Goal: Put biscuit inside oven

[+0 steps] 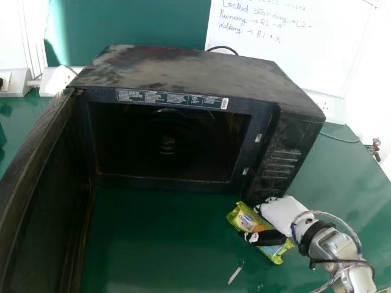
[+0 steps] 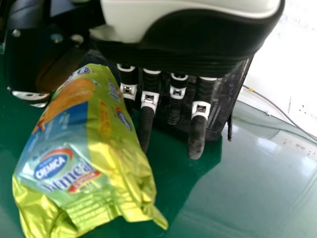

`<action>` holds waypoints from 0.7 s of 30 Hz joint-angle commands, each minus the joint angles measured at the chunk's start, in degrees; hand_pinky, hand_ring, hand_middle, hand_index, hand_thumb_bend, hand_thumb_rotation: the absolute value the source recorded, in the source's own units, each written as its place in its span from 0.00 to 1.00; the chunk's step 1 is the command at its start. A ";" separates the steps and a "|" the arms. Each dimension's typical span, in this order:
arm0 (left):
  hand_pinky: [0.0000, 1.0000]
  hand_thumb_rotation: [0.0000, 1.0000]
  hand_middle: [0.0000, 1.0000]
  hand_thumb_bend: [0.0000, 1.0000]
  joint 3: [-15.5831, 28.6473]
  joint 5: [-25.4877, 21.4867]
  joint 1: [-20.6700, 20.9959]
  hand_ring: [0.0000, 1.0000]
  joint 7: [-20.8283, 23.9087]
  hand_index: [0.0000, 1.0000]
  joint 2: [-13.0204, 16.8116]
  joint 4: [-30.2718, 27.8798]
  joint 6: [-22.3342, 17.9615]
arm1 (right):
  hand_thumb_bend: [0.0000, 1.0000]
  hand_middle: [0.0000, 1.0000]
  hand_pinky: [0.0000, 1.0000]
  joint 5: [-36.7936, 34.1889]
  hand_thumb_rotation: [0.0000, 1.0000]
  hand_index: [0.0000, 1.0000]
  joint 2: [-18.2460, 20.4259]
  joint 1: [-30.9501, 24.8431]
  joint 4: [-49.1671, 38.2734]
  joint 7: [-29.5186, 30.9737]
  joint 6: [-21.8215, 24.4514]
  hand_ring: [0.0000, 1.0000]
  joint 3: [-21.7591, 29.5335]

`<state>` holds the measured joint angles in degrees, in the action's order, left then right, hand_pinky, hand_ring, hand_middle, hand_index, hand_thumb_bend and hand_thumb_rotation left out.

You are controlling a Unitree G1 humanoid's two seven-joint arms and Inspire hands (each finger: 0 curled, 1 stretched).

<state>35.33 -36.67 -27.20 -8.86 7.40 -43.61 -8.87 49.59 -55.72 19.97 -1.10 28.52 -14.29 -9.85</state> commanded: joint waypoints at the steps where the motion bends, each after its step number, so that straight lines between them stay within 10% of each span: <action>1: 0.97 0.91 0.90 0.94 0.46 -0.08 -0.72 0.92 0.00 0.88 0.13 -0.48 -0.69 | 0.79 0.61 0.38 0.60 0.01 0.72 -0.63 -0.86 1.11 1.41 0.35 0.50 -0.95; 8: 0.97 0.91 0.91 0.94 0.61 -0.30 -0.78 0.92 -0.23 0.88 0.48 -0.35 -0.69 | 0.58 0.50 0.26 -0.12 0.00 0.66 0.52 -1.50 1.65 -0.84 1.43 0.39 -0.32; 21: 0.97 0.92 0.91 0.94 0.51 -0.26 -1.04 0.92 -0.26 0.89 0.34 -0.59 -0.77 | 0.53 0.42 0.12 -2.87 0.00 0.49 2.63 -1.93 0.83 -0.46 5.49 0.20 -0.35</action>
<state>35.37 -36.78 -27.63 -8.94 7.44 -43.63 -9.00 46.84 -53.80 19.36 -0.88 27.20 -9.16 -9.46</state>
